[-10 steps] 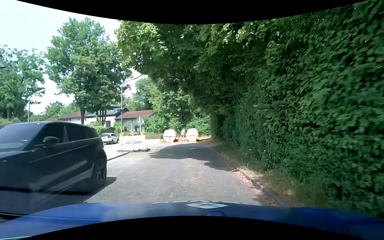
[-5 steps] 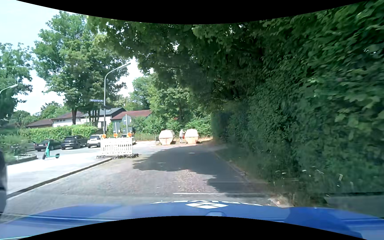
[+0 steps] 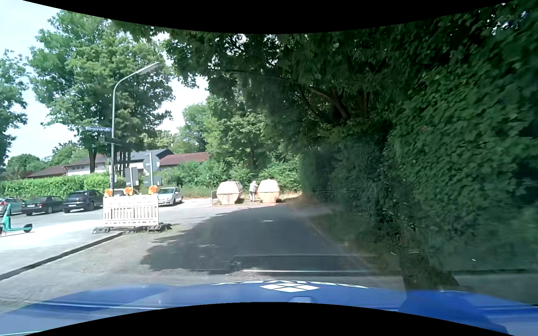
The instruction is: Follow the waypoints while adhering to traffic rules and regulations
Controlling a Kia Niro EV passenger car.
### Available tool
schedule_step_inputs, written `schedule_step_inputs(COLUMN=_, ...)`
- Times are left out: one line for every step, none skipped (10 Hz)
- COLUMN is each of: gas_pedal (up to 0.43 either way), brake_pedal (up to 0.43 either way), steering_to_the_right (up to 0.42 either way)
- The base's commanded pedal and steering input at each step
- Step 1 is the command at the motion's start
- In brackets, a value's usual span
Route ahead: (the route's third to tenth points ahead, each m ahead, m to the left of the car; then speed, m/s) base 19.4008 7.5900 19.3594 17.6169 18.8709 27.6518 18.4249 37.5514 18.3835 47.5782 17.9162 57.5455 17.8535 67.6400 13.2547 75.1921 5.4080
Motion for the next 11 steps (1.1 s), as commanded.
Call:
schedule_step_inputs(gas_pedal=0.067, brake_pedal=0.0, steering_to_the_right=-0.02)
schedule_step_inputs(gas_pedal=0.067, brake_pedal=0.0, steering_to_the_right=-0.022)
schedule_step_inputs(gas_pedal=0.067, brake_pedal=0.0, steering_to_the_right=-0.023)
schedule_step_inputs(gas_pedal=0.067, brake_pedal=0.0, steering_to_the_right=-0.025)
schedule_step_inputs(gas_pedal=0.067, brake_pedal=0.0, steering_to_the_right=-0.029)
schedule_step_inputs(gas_pedal=0.067, brake_pedal=0.0, steering_to_the_right=-0.032)
schedule_step_inputs(gas_pedal=0.067, brake_pedal=0.0, steering_to_the_right=-0.037)
schedule_step_inputs(gas_pedal=0.067, brake_pedal=0.0, steering_to_the_right=-0.044)
schedule_step_inputs(gas_pedal=0.067, brake_pedal=0.0, steering_to_the_right=-0.058)
schedule_step_inputs(gas_pedal=0.067, brake_pedal=0.0, steering_to_the_right=-0.073)
schedule_step_inputs(gas_pedal=0.067, brake_pedal=0.0, steering_to_the_right=-0.086)
